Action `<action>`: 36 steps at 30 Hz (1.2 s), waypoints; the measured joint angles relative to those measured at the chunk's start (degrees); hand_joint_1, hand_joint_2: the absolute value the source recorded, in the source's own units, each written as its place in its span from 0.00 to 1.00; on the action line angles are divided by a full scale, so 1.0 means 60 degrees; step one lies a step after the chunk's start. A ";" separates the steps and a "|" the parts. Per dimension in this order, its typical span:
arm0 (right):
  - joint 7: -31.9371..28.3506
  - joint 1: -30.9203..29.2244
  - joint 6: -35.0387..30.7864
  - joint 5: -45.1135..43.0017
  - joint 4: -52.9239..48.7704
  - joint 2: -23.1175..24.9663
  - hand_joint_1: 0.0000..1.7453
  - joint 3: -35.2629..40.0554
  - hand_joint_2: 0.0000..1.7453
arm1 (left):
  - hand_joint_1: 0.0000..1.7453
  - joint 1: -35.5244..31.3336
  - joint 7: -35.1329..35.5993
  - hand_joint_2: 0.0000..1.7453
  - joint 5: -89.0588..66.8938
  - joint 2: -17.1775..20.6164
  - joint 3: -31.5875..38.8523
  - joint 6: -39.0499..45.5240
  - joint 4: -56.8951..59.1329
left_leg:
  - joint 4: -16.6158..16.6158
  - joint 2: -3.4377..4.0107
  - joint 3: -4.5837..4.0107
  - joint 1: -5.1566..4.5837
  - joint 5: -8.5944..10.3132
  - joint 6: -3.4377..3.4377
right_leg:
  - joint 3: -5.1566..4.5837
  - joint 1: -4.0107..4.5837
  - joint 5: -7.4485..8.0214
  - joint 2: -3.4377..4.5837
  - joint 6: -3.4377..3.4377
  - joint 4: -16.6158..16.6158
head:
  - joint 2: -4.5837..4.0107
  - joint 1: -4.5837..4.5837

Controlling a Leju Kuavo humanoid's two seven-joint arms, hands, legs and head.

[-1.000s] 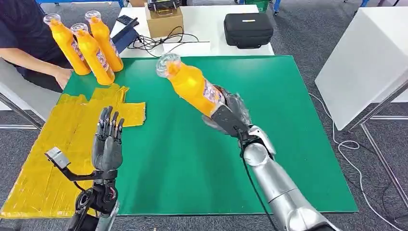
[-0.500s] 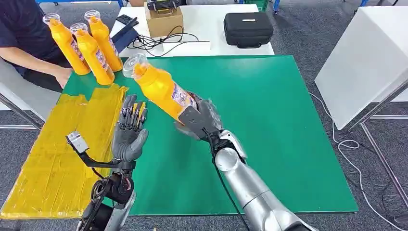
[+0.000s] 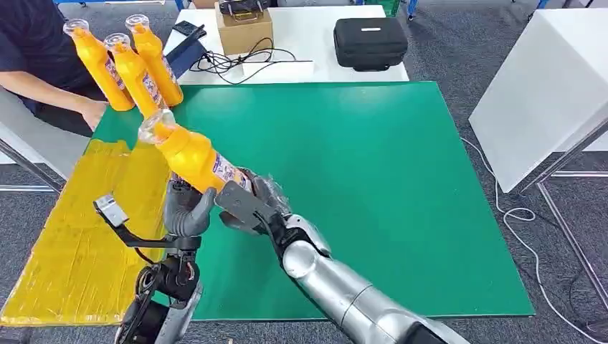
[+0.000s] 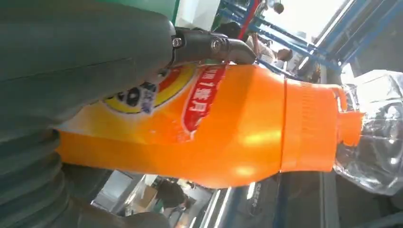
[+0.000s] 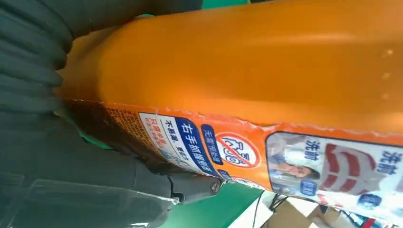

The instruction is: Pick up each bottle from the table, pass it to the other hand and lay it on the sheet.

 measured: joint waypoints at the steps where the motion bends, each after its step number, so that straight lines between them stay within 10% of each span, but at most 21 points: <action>1: 0.0007 -0.0058 -0.0011 -0.0033 0.0040 -0.0011 1.00 0.0120 1.00 | 0.00 0.0006 0.0000 1.00 0.0011 0.0000 0.0014 0.0000 0.0000 | 0.0000 -0.0002 -0.0001 0.0000 0.0000 0.0000 | 0.0000 0.0000 0.0000 -0.0001 0.0000 0.0000 | 0.0000 0.0004; 23: 0.0150 -0.0348 -0.0226 0.0074 0.0298 -0.0025 1.00 0.1231 1.00 | 0.00 0.0053 -0.0018 1.00 -0.0004 0.0007 0.0273 0.0077 0.0000 | 0.0000 0.0000 -0.0001 0.0001 0.0000 0.0000 | -0.0001 0.0001 0.0000 0.0001 0.0000 0.0001 | 0.0000 0.0004; 36: 0.1315 0.0014 -0.0998 0.3759 -0.0255 -0.0033 1.00 0.2141 1.00 | 0.00 0.0802 0.0153 1.00 -0.0565 0.0055 0.0583 0.0066 -0.0263 | 0.0000 0.0019 -0.0004 0.0001 0.0000 -0.0001 | -0.0013 0.0000 -0.0001 0.0004 -0.0002 -0.0002 | 0.0000 0.0000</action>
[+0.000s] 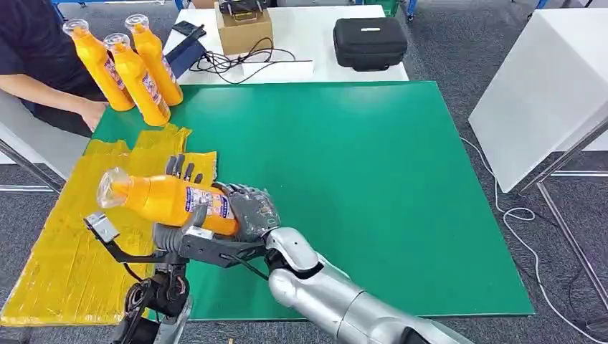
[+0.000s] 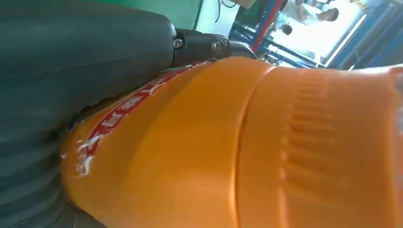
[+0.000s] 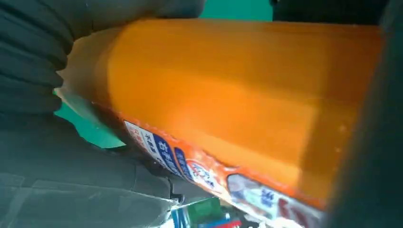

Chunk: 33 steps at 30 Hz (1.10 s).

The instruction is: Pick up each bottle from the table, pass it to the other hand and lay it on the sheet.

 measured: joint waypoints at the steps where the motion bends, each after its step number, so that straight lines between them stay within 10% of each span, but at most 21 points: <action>1: 0.0015 0.0001 0.0000 0.0088 0.0007 -0.0011 1.00 -0.0004 1.00 | 0.00 0.0001 0.0007 1.00 0.0004 0.0000 -0.0004 -0.0048 0.0044 | 0.0000 0.0000 0.0000 0.0000 0.0000 0.0000 | 0.0001 0.0000 0.0001 0.0000 0.0001 0.0000 | 0.0000 0.0003; 4: 0.0077 0.0005 0.0033 0.0376 0.0011 -0.0022 1.00 -0.0044 1.00 | 0.00 0.0004 0.0102 1.00 0.0065 0.0007 -0.0004 -0.0157 0.0120 | 0.0001 0.0000 0.0000 -0.0001 0.0001 0.0000 | 0.0002 -0.0001 0.0002 0.0000 0.0002 0.0001 | 0.0000 0.0003; 5: 0.0080 0.0007 0.0036 0.0449 0.0011 -0.0022 1.00 -0.0073 1.00 | 0.72 0.0003 0.0175 1.00 0.0080 0.0015 -0.0007 -0.0168 0.0120 | 0.0001 0.0000 0.0000 0.0000 0.0001 0.0000 | 0.0002 -0.0001 0.0002 0.0000 0.0002 0.0001 | 0.0000 0.0000; 6: 0.0077 0.0008 0.0044 0.0500 0.0011 -0.0026 1.00 -0.0091 1.00 | 1.00 0.0004 0.0241 1.00 0.0098 0.0026 -0.0007 -0.0175 0.0120 | 0.0002 -0.0001 0.0000 0.0000 0.0001 0.0000 | 0.0002 -0.0001 0.0002 0.0000 0.0002 0.0001 | 0.0000 0.0003; 33: 0.0139 0.0174 0.0339 0.0332 -0.0149 -0.0011 1.00 0.0000 1.00 | 1.00 0.0198 0.0127 1.00 0.0645 0.0237 0.0190 -0.0394 0.0117 | -0.0001 0.0000 -0.0007 0.0001 0.0000 0.0000 | 0.0000 0.0002 0.0001 0.0000 0.0001 0.0002 | 0.0000 0.0000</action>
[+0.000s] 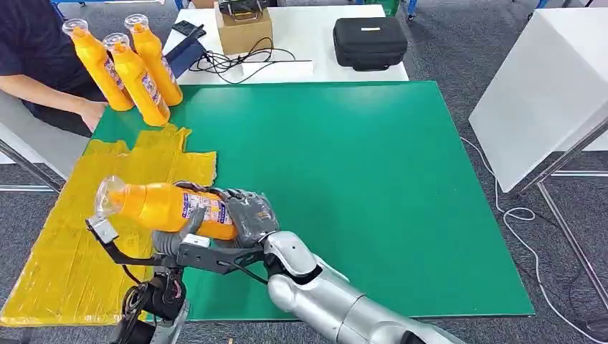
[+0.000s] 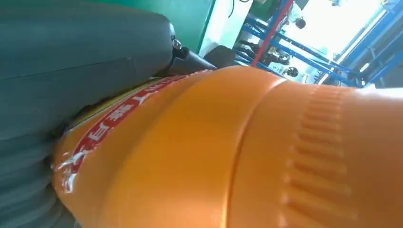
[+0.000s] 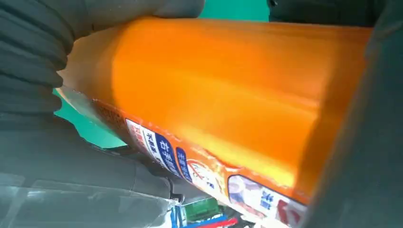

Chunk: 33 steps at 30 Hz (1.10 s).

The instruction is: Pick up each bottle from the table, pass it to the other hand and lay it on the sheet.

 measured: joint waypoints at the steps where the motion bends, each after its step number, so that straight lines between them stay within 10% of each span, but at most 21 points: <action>1: -0.0011 -0.0012 0.0011 -0.0149 -0.0004 0.0004 1.00 0.0117 1.00 | 1.00 0.0105 -0.0033 1.00 0.0014 0.0011 0.0069 -0.0004 -0.0102 | 0.0000 0.0001 0.0000 0.0001 0.0000 0.0000 | 0.0000 0.0001 0.0000 0.0001 0.0000 0.0000 | 0.0000 0.0000; 2: -0.0040 -0.0025 0.0014 -0.0251 -0.0004 0.0011 1.00 0.0208 1.00 | 1.00 0.0215 -0.0062 1.00 0.0014 0.0011 0.0120 0.0004 -0.0186 | 0.0000 0.0002 0.0000 0.0001 0.0000 0.0000 | -0.0001 0.0001 0.0000 0.0001 0.0000 0.0000 | 0.0000 0.0004; 3: -0.0091 -0.0044 0.0032 -0.0370 -0.0004 0.0022 0.40 0.0323 1.00 | 1.00 0.0337 -0.0127 1.00 0.0011 0.0011 0.0182 0.0029 -0.0302 | 0.0000 0.0004 0.0000 0.0001 0.0000 0.0000 | -0.0002 0.0001 -0.0001 0.0001 -0.0001 0.0000 | 0.0000 0.0000; 4: -0.0142 -0.0077 0.0044 -0.0463 -0.0004 0.0026 0.00 0.0430 1.00 | 1.00 0.0474 -0.0197 1.00 -0.0026 0.0011 0.0229 0.0077 -0.0412 | 0.0000 0.0003 0.0000 0.0001 0.0000 0.0000 | -0.0003 0.0001 -0.0001 0.0001 -0.0001 0.0000 | 0.0000 0.0004; 5: -0.0229 -0.0110 0.0033 -0.0553 0.0000 0.0025 0.00 0.0531 1.00 | 1.00 0.0618 -0.0287 1.00 -0.0131 0.0011 0.0258 0.0185 -0.0574 | 0.0000 0.0001 -0.0001 0.0001 0.0000 0.0000 | -0.0004 0.0001 -0.0001 0.0000 -0.0001 -0.0001 | 0.0000 0.0000; 6: -0.0347 -0.0134 -0.0008 -0.0619 0.0011 0.0025 0.00 0.0605 0.00 | 1.00 0.0759 -0.0357 1.00 -0.0234 0.0000 0.0269 0.0281 -0.0740 | -0.0001 0.0001 -0.0002 0.0001 0.0000 0.0000 | -0.0004 0.0001 -0.0002 0.0000 -0.0002 -0.0001 | 0.0000 0.0004; 13: -0.1366 -0.0125 0.0081 0.0158 0.0247 -0.0069 0.00 -0.0319 0.00 | 1.00 0.1143 -0.0601 1.00 -0.0682 0.0000 0.0284 0.0572 -0.1493 | 0.0001 -0.0024 0.0000 -0.0001 0.0001 0.0000 | 0.0002 -0.0002 -0.0001 -0.0009 -0.0001 -0.0002 | 0.0000 0.0000; 22: -0.1916 0.1705 0.1978 0.0718 -0.3928 -0.1465 0.00 -0.4690 0.00 | 1.00 0.1073 -0.1384 1.00 -0.3501 0.0080 0.1020 0.2375 -0.1879 | 0.0009 -0.0042 -0.0005 -0.0013 0.0000 0.0002 | 0.0006 -0.0021 0.0001 -0.0025 0.0002 -0.0003 | 0.0000 0.0004; 33: -0.2411 0.3183 0.1697 0.0387 -0.6454 -0.2393 0.00 -0.6597 0.00 | 1.00 0.0807 -0.2127 1.00 -0.4746 0.0306 0.1144 0.3529 -0.1880 | 0.0007 -0.0033 -0.0003 -0.0009 -0.0001 0.0002 | 0.0001 -0.0018 0.0000 -0.0019 0.0002 -0.0005 | 0.0000 0.0000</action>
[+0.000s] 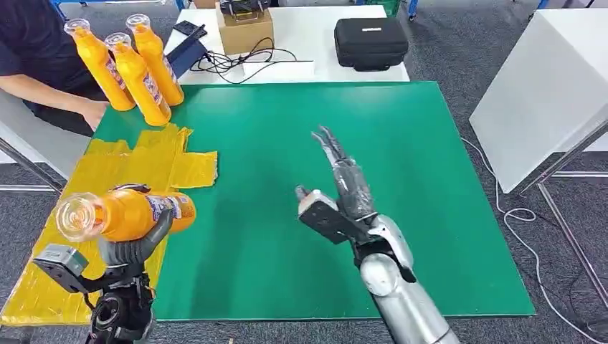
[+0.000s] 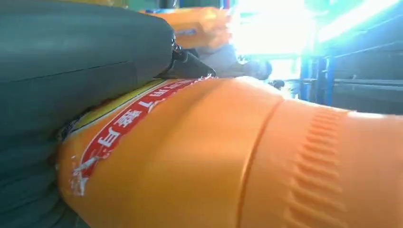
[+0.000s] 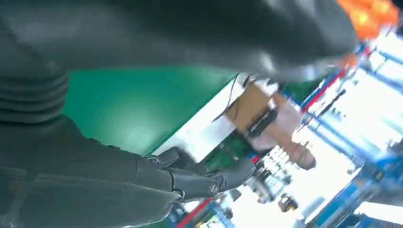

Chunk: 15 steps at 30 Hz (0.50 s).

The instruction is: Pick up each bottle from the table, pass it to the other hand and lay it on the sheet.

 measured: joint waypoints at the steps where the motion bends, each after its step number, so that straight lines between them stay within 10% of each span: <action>1: -0.0037 0.0118 0.0000 -0.0048 -0.0133 -0.0088 0.00 -0.0114 0.00 | 1.00 -0.0080 -0.0099 1.00 -0.0184 0.0036 -0.0007 0.0214 0.0033 | 0.0000 -0.0001 0.0001 -0.0001 0.0000 0.0000 | 0.0001 -0.0001 0.0000 -0.0001 0.0000 0.0000 | 0.0000 0.0004; 15: -0.0237 0.0469 0.0000 -0.0434 -0.0639 -0.0707 0.00 -0.0569 0.00 | 1.00 -0.0471 -0.0489 1.00 -0.2361 0.0277 -0.0452 0.2464 0.0135 | 0.0001 0.0003 0.0001 -0.0001 0.0000 0.0000 | 0.0001 -0.0001 0.0000 -0.0002 0.0000 0.0000 | 0.0000 0.0000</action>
